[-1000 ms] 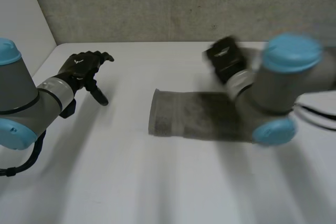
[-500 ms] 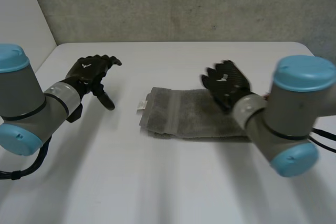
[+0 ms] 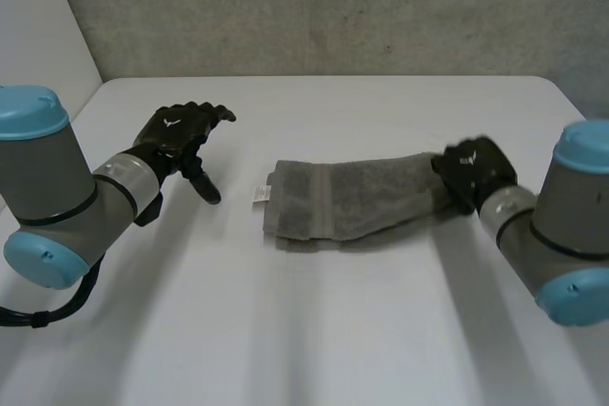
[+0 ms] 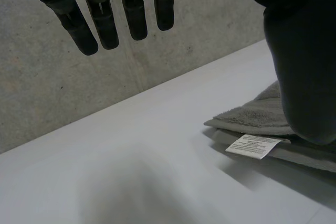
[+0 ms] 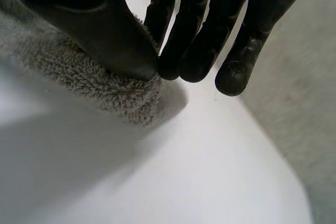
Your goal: Fold the towel.
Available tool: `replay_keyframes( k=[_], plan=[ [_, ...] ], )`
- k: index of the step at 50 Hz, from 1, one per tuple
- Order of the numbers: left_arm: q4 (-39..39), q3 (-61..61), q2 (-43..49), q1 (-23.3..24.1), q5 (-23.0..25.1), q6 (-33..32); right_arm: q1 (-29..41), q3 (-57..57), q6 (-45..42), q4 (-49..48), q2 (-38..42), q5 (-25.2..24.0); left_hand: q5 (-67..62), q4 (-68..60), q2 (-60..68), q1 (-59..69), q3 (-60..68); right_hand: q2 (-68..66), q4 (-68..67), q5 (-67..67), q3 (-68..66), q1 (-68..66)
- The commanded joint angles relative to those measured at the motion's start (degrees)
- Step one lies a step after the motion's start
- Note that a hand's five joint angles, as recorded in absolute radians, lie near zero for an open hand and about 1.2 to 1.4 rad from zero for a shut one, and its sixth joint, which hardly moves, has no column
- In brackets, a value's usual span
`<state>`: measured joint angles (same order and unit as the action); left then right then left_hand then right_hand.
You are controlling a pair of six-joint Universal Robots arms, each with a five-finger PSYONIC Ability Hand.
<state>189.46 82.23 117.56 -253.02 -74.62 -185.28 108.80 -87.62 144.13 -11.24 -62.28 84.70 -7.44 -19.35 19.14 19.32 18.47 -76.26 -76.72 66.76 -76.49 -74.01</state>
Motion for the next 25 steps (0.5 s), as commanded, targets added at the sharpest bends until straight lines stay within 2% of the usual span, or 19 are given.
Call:
replay_keyframes(
  k=[1, 5, 7, 9, 10, 12, 16, 17, 18, 21, 25],
  plan=[
    [-0.05, -0.32, -1.98, -0.28, 0.0, 0.0, 9.56, 10.69, 0.89, 1.13, -0.83, -0.94, 1.51, 3.42, -3.21, -3.39, -2.53, -3.74, -3.28, 3.24, -3.51, -5.99],
    [-0.05, -1.02, -2.69, -0.19, -0.09, 0.18, 13.46, 15.29, 1.51, 1.22, 2.08, -2.96, 1.51, 3.42, -3.21, -3.39, -2.53, -3.74, -3.28, 3.24, -3.51, -5.99],
    [0.04, -1.2, -2.86, -0.11, -0.09, 0.18, 17.48, 19.75, 1.86, 2.7, 7.59, -6.72, 1.51, 3.42, -3.21, -3.39, -2.53, -3.74, -3.28, 3.24, -3.51, -5.99],
    [-0.05, -1.37, -2.86, 0.07, -0.09, 0.18, 20.11, 21.86, 1.6, 5.06, 10.49, -8.4, 1.34, 3.25, -3.04, -3.22, -2.37, -3.74, -3.28, 3.24, -3.51, -5.99],
    [-0.05, -1.37, -2.86, 0.07, -0.09, 0.18, 20.14, 21.88, 1.59, 5.09, 10.52, -8.41, 1.34, 3.25, -3.04, -3.22, -2.36, -3.74, -3.28, 3.24, -3.51, -5.99],
    [-0.05, -1.64, -2.95, 0.86, -0.18, 0.27, 23.2, 25.64, 0.54, 11.47, 16.2, -9.82, 1.67, 3.58, -3.37, -3.56, -2.7, -3.74, -3.28, 3.24, -3.51, -5.99],
    [-0.05, -2.08, -2.95, 1.65, -0.09, 0.18, 23.83, 28.91, -0.34, 16.86, 19.39, -9.03, 2.51, 4.43, -4.22, -4.4, -3.54, -0.78, -0.31, 0.27, -0.55, -3.02],
    [-0.05, -2.34, -2.95, 1.91, -0.09, 0.18, 23.57, 29.17, -0.17, 17.73, 19.04, -8.77, 2.68, 4.59, -4.38, -4.56, -3.71, 33.53, 33.99, -34.04, 33.76, 31.28],
    [-0.05, -2.6, -3.04, 2.18, -0.09, 0.18, 23.48, 28.83, 0.44, 17.48, 17.82, -8.42, 2.68, 4.59, -4.38, -4.57, -3.71, 58.69, 59.15, -59.19, 58.91, 56.44],
    [0.04, -3.04, -3.04, 2.44, -0.18, 0.35, 23.39, 27.94, 1.51, 16.25, 15.79, -8.15, 2.68, 4.59, -4.38, -4.57, -3.71, 60.45, 60.92, -60.96, 60.68, 58.21],
    [0.21, -5.06, -2.78, 3.49, -0.09, 1.84, 20.07, 22.52, 6.58, 10.9, 8.26, -7.1, 2.01, 3.92, -3.71, -3.9, -3.04, 66.26, 66.72, -66.76, 66.49, 64.01]
  ],
)
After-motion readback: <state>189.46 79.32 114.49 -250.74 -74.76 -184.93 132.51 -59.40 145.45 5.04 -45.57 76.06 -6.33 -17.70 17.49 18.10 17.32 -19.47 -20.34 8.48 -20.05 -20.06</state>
